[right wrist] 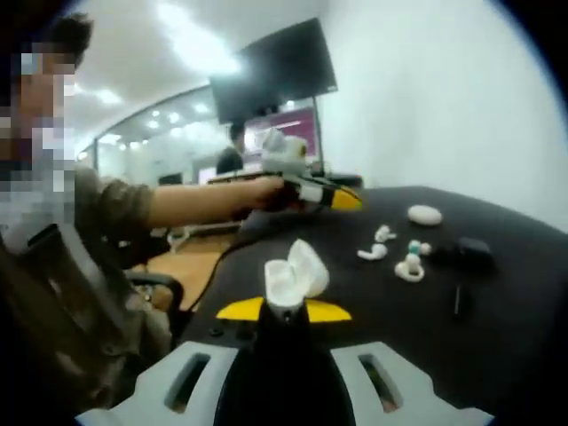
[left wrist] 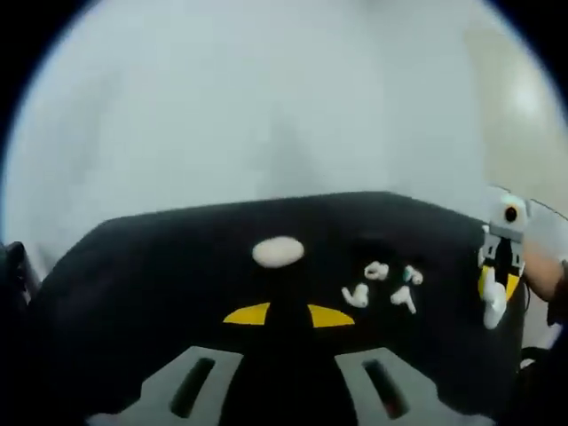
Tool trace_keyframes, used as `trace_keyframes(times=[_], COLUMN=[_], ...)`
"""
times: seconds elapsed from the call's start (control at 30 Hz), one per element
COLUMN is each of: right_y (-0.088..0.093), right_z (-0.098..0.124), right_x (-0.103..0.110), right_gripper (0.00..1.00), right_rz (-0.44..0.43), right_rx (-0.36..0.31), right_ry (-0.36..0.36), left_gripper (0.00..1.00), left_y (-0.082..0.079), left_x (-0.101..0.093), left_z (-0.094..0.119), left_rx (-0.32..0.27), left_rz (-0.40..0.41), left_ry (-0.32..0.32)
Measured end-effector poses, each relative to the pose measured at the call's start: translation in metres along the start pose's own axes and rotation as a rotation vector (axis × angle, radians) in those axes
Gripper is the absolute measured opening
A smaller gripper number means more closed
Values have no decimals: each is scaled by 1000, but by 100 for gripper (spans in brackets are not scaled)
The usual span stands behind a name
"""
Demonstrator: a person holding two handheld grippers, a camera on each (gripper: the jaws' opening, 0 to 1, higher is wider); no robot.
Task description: Pick up three earphones and place each one into its charging case using tactile feedback, ensure that each earphone is properly inserted and securely positioned inside the case.
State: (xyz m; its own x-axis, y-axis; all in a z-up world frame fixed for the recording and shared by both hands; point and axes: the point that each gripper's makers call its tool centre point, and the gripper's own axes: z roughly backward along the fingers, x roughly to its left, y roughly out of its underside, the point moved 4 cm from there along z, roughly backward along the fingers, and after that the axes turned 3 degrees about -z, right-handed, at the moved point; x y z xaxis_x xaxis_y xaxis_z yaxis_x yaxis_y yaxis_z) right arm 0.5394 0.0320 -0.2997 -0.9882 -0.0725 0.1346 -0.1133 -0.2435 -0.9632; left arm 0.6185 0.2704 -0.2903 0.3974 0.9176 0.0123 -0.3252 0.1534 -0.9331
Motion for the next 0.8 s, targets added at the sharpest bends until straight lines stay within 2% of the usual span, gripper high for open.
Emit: trace_keyframes(times=[0.1,0.2,0.33,0.47,0.5,0.53,0.57,0.6,0.7,0.8], right_y=[0,0,0,0,0,0,0,0,-1,-1], right_z=[0,0,-1,-1,-1,-1,-1,-1,-1,-1], right_x=[0,1,0,0,1,1,1,1,1,1], right_gripper=[18,18,18,18,18,18,18,18,18,18], right_rz=[-2,0,9,7,9,12,14,16,12,12], right_rx=[-1,0,5,5,5,5,5,5,4,3], right_ry=[-2,1,10,9,10,11,12,11,9,8], left_gripper=[10,15,22,22,19,15,9,9,9,8], left_y=[-3,-6,-8,0,3,1,2,1,1,-3], left_x=[-18,-40,-57,-60,-60,-62,-61,-60,-59,-55], left_z=[-9,-15,-25,-37,-40,-40,-38,-38,-26,-9], left_rx=[9,17,5,25,35,5,13,14,50,50], left_rz=[-38,-50,-75,-105,-111,-97,-98,-99,-108,-145], left_ry=[61,127,156,130,129,137,139,143,192,202])
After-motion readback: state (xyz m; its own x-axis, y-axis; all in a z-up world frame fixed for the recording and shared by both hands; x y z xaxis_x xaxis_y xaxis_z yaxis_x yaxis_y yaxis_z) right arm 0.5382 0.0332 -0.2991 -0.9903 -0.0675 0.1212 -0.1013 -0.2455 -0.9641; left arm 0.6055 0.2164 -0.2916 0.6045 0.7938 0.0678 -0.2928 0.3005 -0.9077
